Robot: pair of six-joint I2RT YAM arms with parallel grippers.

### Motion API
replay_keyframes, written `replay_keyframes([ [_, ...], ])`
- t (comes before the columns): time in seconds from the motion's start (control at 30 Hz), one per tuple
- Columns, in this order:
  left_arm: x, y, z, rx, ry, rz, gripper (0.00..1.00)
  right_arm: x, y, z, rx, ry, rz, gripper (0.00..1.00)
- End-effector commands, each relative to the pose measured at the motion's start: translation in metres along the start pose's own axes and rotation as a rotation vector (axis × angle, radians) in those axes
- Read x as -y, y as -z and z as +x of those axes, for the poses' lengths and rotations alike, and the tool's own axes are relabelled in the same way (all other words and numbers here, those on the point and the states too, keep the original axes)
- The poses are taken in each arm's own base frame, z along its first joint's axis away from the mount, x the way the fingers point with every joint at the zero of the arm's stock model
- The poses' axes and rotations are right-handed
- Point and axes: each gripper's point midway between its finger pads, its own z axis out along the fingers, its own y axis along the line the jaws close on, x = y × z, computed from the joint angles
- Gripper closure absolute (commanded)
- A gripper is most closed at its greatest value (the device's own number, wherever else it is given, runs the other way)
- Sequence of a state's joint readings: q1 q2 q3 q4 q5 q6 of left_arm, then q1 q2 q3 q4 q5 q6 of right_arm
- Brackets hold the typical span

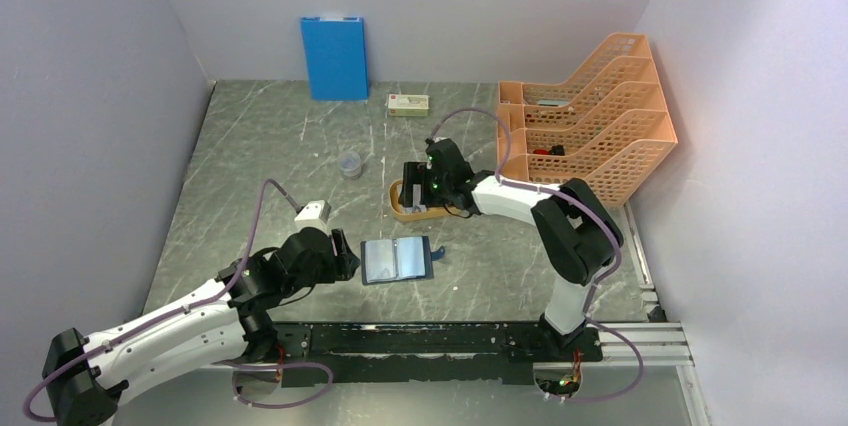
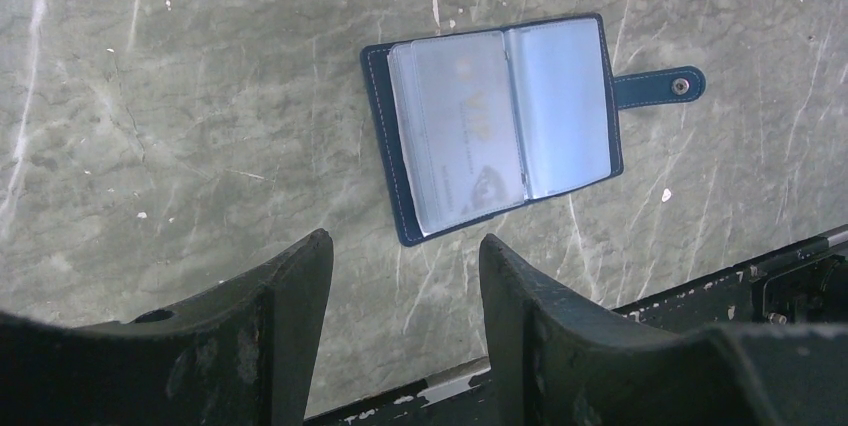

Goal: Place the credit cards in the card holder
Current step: Pick up the credit card from the storage box.

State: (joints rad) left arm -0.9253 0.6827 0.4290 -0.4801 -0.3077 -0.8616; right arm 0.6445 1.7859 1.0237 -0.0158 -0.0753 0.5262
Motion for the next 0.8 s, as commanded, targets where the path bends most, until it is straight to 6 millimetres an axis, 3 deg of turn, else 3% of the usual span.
replay_keyframes([
  [0.0, 0.009, 0.000, -0.005, 0.012, 0.009, 0.034, 0.40, 0.002, -0.006, 0.006, -0.030, 0.041, 0.042, 0.06],
  [0.23, 0.008, 0.000, -0.004, 0.011, 0.010, 0.031, 0.39, 0.007, -0.012, 0.012, -0.049, 0.063, 0.083, 0.06],
  [0.77, 0.007, -0.001, -0.003, 0.001, 0.002, 0.024, 0.40, 0.026, -0.008, 0.018, -0.048, 0.044, 0.135, 0.34],
])
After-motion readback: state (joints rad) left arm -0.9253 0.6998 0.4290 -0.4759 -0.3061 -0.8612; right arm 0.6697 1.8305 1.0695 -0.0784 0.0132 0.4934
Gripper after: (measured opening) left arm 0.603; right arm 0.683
